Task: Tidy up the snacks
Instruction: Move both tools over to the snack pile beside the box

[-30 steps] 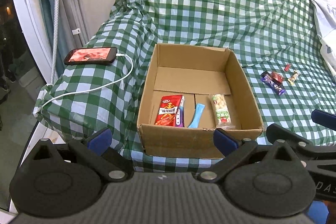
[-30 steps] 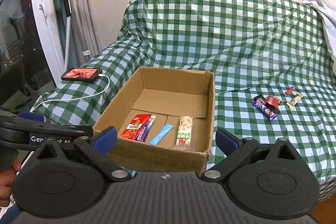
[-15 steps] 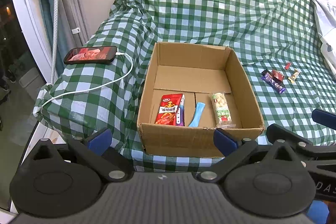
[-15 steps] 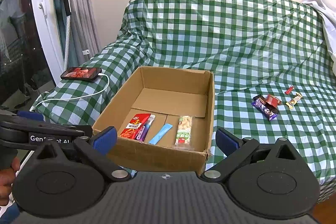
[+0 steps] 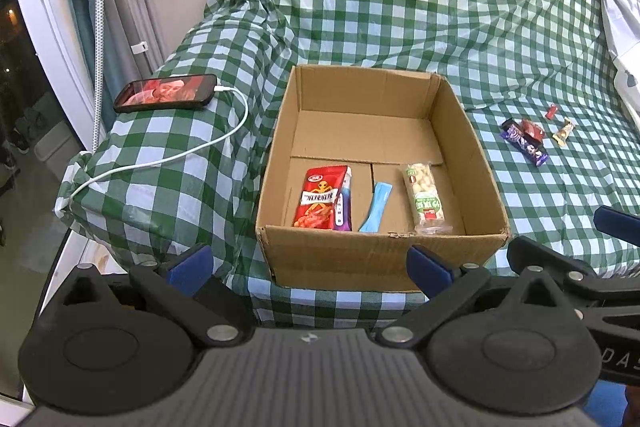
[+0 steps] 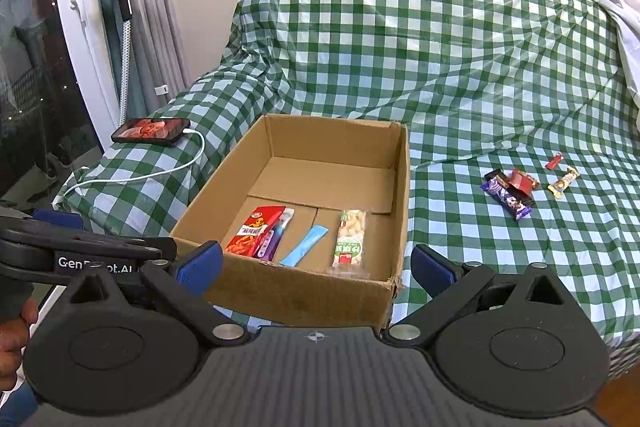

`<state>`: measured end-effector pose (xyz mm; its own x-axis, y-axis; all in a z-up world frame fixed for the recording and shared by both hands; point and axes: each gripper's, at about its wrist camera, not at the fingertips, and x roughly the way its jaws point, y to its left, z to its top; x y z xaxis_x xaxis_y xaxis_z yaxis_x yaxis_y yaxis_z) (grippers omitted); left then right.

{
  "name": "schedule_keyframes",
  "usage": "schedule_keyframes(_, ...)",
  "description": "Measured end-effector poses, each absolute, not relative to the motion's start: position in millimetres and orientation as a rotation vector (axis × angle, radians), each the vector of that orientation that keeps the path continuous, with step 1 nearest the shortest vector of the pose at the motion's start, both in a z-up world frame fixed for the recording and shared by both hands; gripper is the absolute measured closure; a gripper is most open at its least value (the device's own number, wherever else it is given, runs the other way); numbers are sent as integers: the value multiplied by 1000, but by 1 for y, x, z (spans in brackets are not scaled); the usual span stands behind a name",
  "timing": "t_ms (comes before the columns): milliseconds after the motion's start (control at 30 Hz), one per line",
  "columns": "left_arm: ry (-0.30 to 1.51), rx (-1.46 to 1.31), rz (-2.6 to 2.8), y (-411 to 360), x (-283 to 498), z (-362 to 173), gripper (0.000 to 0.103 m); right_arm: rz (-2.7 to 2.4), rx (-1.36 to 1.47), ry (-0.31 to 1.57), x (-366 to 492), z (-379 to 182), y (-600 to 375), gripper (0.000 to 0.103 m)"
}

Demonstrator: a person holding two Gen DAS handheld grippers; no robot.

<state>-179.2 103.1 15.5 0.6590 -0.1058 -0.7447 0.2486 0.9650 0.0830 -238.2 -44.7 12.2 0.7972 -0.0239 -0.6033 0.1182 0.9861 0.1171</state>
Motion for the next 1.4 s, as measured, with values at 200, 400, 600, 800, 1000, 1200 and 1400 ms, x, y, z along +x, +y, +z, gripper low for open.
schedule_keyframes(200, 860, 212, -200, 92, -169, 8, 0, -67, 174, 670, -232, 5, -55, 3)
schedule_keyframes(400, 890, 235, -200, 73, -151, 4, 0, -73, 211, 692, -221, -5, -75, 3)
schedule_keyframes(600, 912, 255, -234, 35, -128, 8, 0, -126, 273, 697, -213, -11, -110, 3)
schedule_keyframes(800, 913, 286, -305, -24, -106, 15, 0, -239, 320, 673, -213, -15, -167, 3)
schedule_keyframes(1000, 915, 353, -383, -111, -73, 6, 0, -399, 365, 652, -213, -29, -242, 3)
schedule_keyframes(1200, 1040, 288, -475, -211, -16, -29, 0, -547, 388, 617, -199, -57, -330, 2)
schedule_keyframes(1400, 1122, 303, -502, -307, 40, -96, 0, -650, 499, 607, -153, -104, -433, 2)
